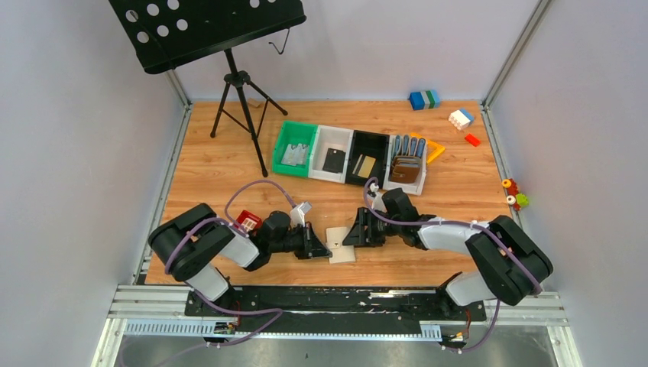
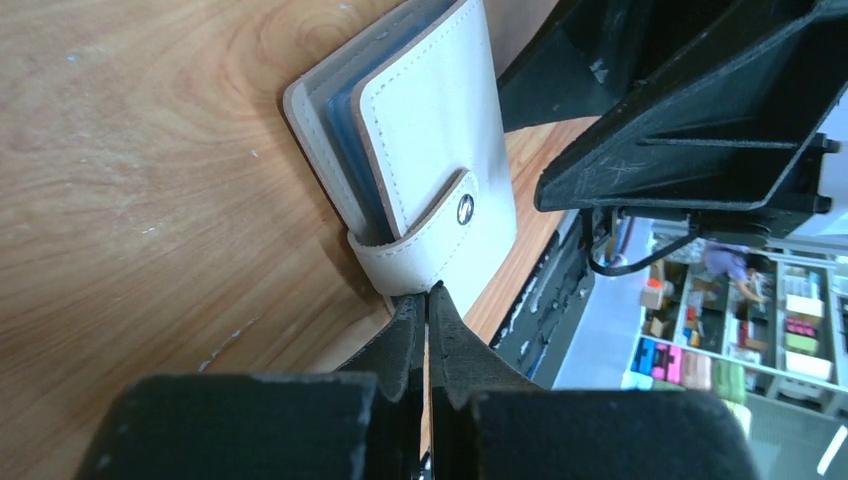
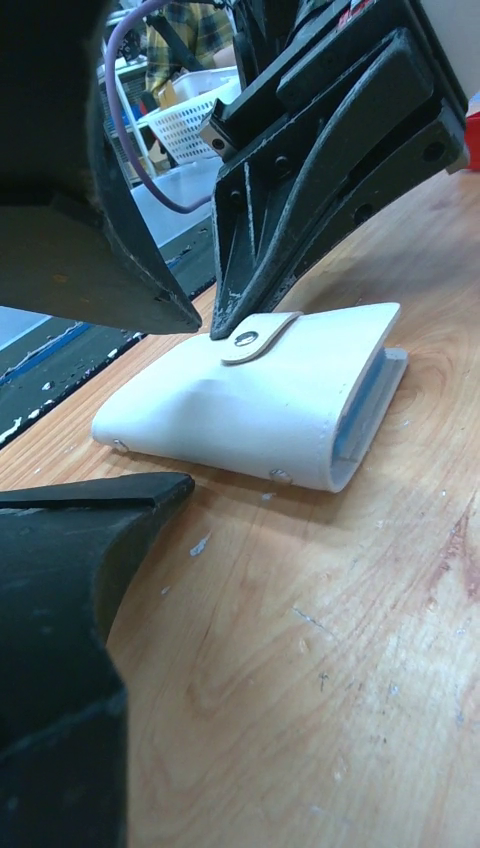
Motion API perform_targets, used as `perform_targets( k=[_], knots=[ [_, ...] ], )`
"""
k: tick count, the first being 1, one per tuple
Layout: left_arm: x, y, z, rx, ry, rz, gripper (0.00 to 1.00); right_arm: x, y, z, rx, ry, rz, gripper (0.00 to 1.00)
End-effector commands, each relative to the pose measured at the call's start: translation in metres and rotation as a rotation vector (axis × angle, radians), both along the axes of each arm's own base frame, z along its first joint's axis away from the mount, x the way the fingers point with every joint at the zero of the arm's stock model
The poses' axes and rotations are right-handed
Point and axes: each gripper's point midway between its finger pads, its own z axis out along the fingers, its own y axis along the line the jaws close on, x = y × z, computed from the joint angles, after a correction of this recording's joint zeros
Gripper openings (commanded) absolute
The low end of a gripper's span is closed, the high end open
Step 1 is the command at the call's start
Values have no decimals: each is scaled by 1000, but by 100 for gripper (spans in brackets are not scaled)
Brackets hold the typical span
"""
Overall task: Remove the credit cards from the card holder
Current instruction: Open the card holder at the center of the board.
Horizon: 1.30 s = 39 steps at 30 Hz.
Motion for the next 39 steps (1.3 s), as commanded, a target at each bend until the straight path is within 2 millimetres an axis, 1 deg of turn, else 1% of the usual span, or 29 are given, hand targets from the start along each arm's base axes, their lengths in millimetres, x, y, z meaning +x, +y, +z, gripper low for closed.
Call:
perform_targets(
  k=[1,4,5,7,9,12,15,16,18,19,20,21,22,23,24,25,26,27,28,30,31,32,36,39],
  knots=[
    [-5,-7,12,-111,13,-31,0,-5,3,-10,6,30,3,53],
    [-7,-5,2,-116,43,-19,0,-7,12,-6,72,52,15,50],
    [-8,-3,-6,-99,59,-15,0,-8,14,-6,92,61,18,48],
    [-10,0,-17,-76,81,-7,0,-9,20,3,151,68,24,43],
    [-10,0,-23,-69,91,-2,0,-11,24,11,199,71,32,40],
    [-7,-2,-24,-72,91,0,0,-12,27,21,239,68,41,32],
    [-5,-2,-24,-64,79,6,0,-12,28,30,257,51,42,18],
    [-4,-1,-23,-56,73,9,0,-11,27,32,253,41,42,15],
    [-2,0,-21,-33,53,13,0,-7,23,35,219,9,25,13],
    [2,1,-19,-19,35,20,0,-3,22,42,207,-27,18,13],
    [5,2,-14,-2,2,19,0,-2,17,41,165,-32,5,13],
    [7,5,-18,37,3,28,0,3,15,46,148,-65,-5,13],
    [10,9,-17,73,-19,33,0,4,12,49,128,-86,-8,14],
    [16,10,-9,98,-70,31,0,4,9,50,106,-92,-12,15],
    [19,14,-7,136,-93,36,0,5,7,53,100,-107,-16,14],
    [19,20,-9,187,-91,37,0,5,7,57,98,-116,-17,11],
    [22,22,-4,210,-111,41,2,6,6,59,97,-122,-20,8],
    [24,24,0,228,-129,43,6,7,7,62,96,-134,-21,4],
    [26,26,5,247,-146,46,10,8,6,64,86,-142,-24,2],
    [31,29,16,291,-189,59,18,16,5,70,53,-185,-52,1],
    [33,31,22,313,-215,70,22,18,3,69,28,-189,-69,1],
    [36,32,33,320,-259,89,23,19,2,71,16,-197,-80,0],
    [40,31,62,315,-331,120,32,23,3,77,-12,-215,-112,0],
    [40,22,73,300,-343,103,37,23,8,83,2,-215,-109,0]
  ],
)
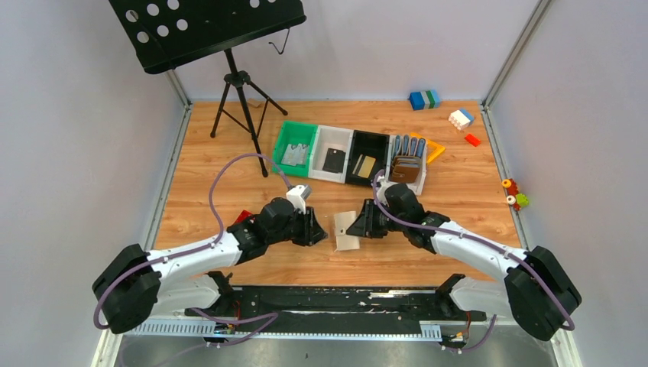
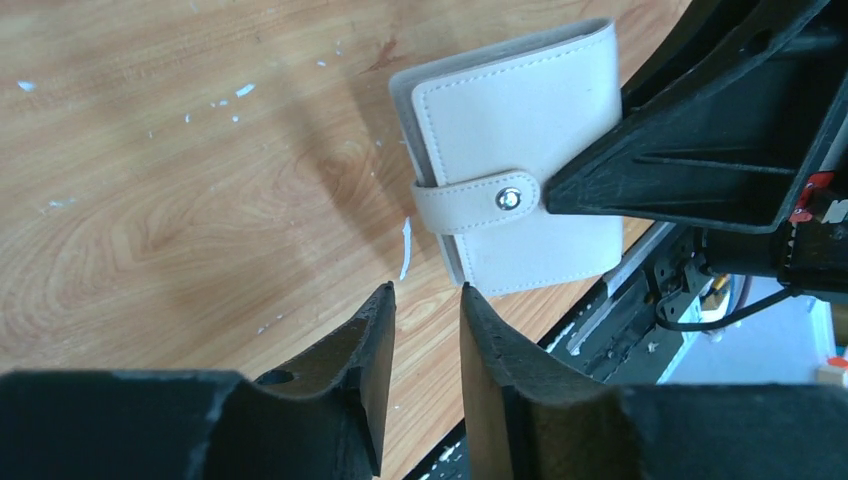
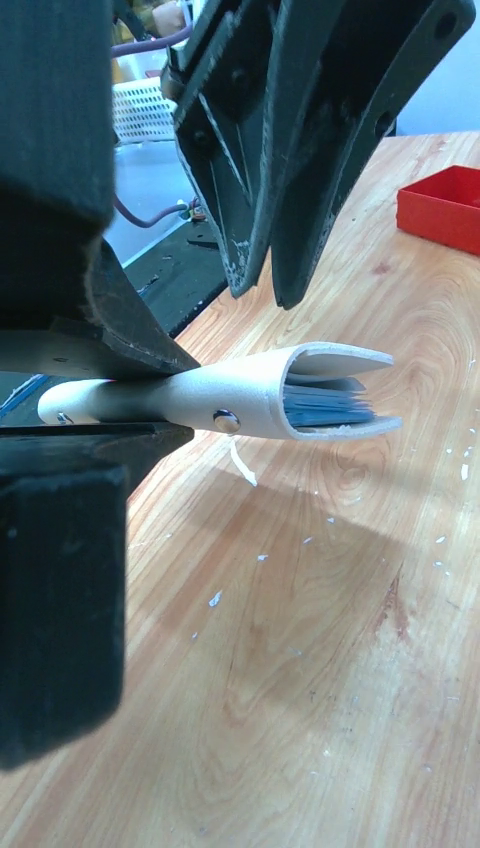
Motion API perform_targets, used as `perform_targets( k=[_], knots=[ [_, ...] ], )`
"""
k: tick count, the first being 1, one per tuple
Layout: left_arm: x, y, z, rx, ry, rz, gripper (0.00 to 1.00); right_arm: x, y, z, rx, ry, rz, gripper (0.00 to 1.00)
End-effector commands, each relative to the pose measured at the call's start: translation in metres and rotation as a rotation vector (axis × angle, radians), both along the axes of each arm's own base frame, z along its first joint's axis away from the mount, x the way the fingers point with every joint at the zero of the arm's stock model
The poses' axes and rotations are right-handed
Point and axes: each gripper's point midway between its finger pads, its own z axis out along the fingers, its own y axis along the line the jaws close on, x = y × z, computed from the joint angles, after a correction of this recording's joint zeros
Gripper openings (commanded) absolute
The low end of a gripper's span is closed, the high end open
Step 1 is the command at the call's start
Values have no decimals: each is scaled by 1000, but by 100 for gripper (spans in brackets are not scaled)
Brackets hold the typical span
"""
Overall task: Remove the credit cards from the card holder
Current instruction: Open the card holder at the center of the board.
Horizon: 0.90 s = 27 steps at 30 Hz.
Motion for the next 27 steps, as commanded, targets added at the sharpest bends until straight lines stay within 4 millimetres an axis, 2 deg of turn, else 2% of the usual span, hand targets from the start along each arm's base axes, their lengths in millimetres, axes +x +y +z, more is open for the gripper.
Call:
perform_targets(
  k=[1,7,10,19,22,27],
  knots=[
    [7,-2,13,61,-52,4,39,11,9,26,22,-70,-18,0],
    [8,-29,19,-2,-24,-31,45,4,22,33,46,-92,23,0],
    [9,-37,22,-38,-1,-26,52,1,24,34,52,-108,37,0],
    [11,-46,29,-97,40,1,58,-1,31,38,81,-158,51,0],
    [12,-46,33,-106,40,11,65,0,31,37,78,-164,50,0],
    [15,-43,20,-49,61,34,64,-3,37,43,111,-183,64,0]
  ],
)
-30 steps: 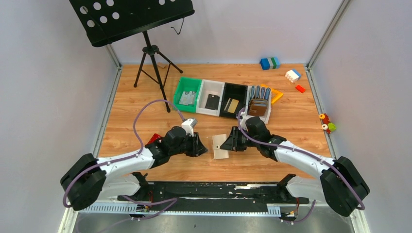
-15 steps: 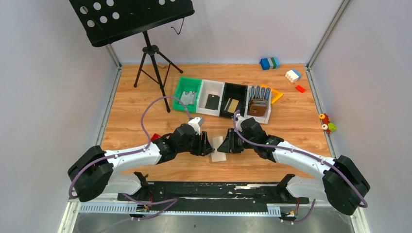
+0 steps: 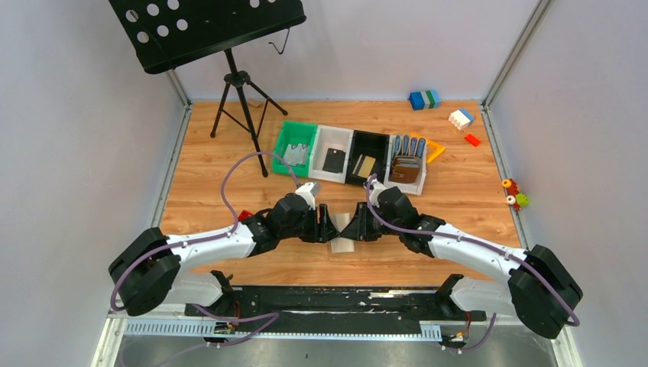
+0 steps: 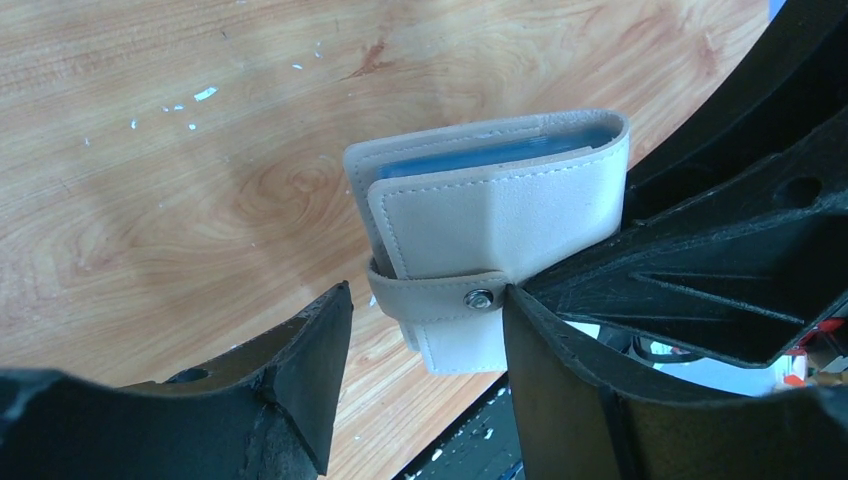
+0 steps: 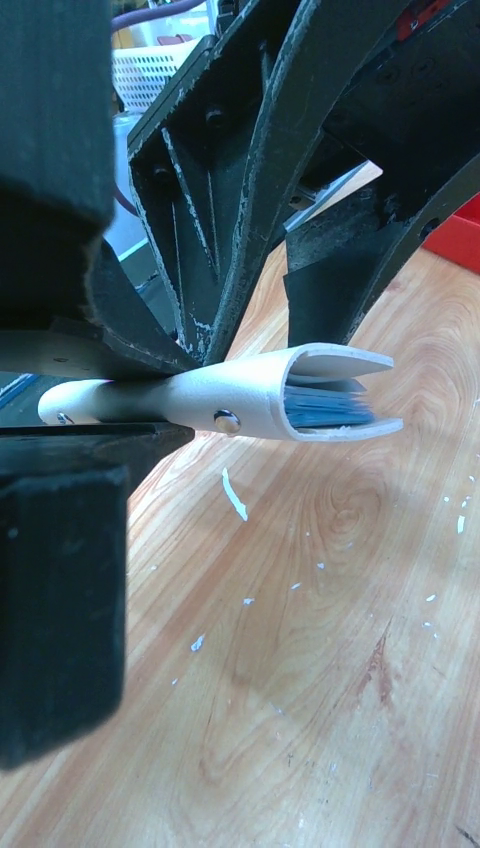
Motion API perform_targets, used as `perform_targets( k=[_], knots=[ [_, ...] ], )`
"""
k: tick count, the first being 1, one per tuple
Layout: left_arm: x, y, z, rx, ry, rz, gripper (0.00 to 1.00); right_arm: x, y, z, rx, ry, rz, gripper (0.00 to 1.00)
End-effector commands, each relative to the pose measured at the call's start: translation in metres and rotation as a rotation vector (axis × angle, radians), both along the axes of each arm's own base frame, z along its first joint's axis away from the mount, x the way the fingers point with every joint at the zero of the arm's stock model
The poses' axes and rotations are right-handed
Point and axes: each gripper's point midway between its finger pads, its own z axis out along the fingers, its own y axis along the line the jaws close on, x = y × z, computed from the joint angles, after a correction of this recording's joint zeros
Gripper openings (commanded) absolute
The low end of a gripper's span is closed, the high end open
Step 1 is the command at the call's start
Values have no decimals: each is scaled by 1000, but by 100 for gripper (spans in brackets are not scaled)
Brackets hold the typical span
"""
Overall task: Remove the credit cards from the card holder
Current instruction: Open the card holder at the center of the board.
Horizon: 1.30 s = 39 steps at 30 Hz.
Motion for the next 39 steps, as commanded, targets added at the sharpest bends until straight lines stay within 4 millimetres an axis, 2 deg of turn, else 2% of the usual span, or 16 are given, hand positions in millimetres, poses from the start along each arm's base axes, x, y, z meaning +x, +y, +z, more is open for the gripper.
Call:
perform_targets(
  k=[1,3,6,9,11,13,17,19,20,23,24,26,29,32,39],
  knots=[
    [11,-16,17,-40,-16,15,64,6,20,36,124,-116,29,0],
    [13,-14,12,-17,-14,27,64,5,21,38,129,-126,36,0],
    [19,-2,0,70,-20,61,54,7,16,36,103,-125,7,0],
    [27,14,-11,174,-48,103,34,16,5,30,27,-123,-69,0],
    [29,20,-13,220,-64,105,15,18,0,24,-25,-109,-82,0],
    [31,26,-15,264,-76,107,6,21,-5,17,-78,-98,-93,0],
    [36,34,-16,332,-96,111,0,20,-8,9,-105,-77,-99,0],
    [36,34,-14,339,-101,96,0,19,-8,8,-101,-75,-104,0],
    [33,29,-11,310,-106,72,4,19,-8,7,-101,-75,-105,0],
    [22,8,11,131,-148,-6,32,15,-4,7,-75,-62,-85,0],
    [20,0,22,63,-175,-26,37,15,-2,7,-62,-55,-77,0],
    [15,-3,28,38,-204,-54,45,11,3,9,-42,-36,-54,0],
    [12,-4,26,47,-200,-74,50,8,10,11,-12,-3,-25,1],
    [9,-18,29,-7,-156,-89,51,8,11,6,-19,21,-28,2],
    [6,-30,-7,21,0,-68,51,7,12,-4,-37,25,-23,8]
  ],
)
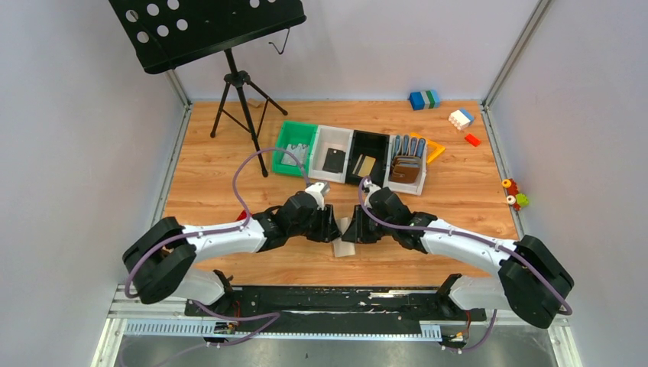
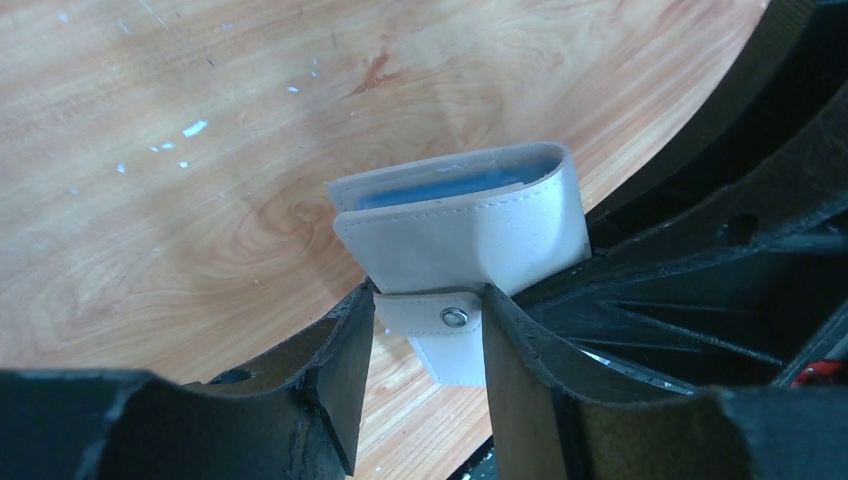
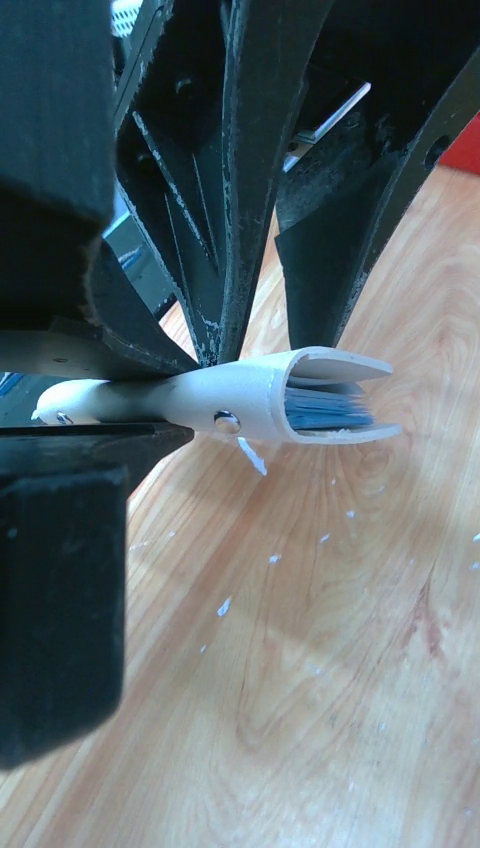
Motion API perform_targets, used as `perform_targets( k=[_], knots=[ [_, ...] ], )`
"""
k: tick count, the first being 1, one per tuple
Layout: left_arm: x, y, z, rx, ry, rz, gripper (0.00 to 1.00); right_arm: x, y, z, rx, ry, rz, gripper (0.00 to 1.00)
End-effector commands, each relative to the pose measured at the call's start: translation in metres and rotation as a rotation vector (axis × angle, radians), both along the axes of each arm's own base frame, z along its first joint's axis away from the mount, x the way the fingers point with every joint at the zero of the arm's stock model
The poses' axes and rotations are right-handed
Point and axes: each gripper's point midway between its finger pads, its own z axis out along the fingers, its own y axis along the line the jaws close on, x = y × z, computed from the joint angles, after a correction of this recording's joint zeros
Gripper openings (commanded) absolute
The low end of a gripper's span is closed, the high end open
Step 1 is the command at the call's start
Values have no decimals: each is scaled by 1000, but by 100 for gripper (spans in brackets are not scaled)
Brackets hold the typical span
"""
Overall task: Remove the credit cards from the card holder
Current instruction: Open the card holder at the center of the board.
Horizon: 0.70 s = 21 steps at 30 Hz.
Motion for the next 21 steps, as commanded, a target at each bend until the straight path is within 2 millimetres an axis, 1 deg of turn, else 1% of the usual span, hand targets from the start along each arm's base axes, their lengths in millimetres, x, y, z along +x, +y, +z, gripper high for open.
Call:
perform_targets(
  k=[1,4,5,7,10,12,15,16,18,21],
  knots=[
    [-2,-21,-1,-56,71,-9,51,9,16,18,72,-42,10,9],
    [-3,-18,-12,-24,101,4,51,9,14,14,46,-41,13,13],
    [-3,-16,-15,-5,104,8,50,9,13,13,40,-43,13,13],
    [-2,-13,-19,29,109,11,43,8,11,12,26,-46,18,15],
    [-1,-8,-26,86,110,8,35,8,10,16,22,-55,26,20],
    [-2,-3,-32,126,122,9,27,7,10,20,29,-59,30,22],
    [-3,-1,-37,142,130,9,17,5,12,24,40,-57,43,25],
    [-3,-1,-39,150,133,7,15,3,12,24,42,-53,50,25],
    [-4,0,-41,157,137,5,12,1,13,25,51,-50,61,25],
    [-4,1,-41,159,137,5,8,0,13,25,48,-48,64,13]
  ],
)
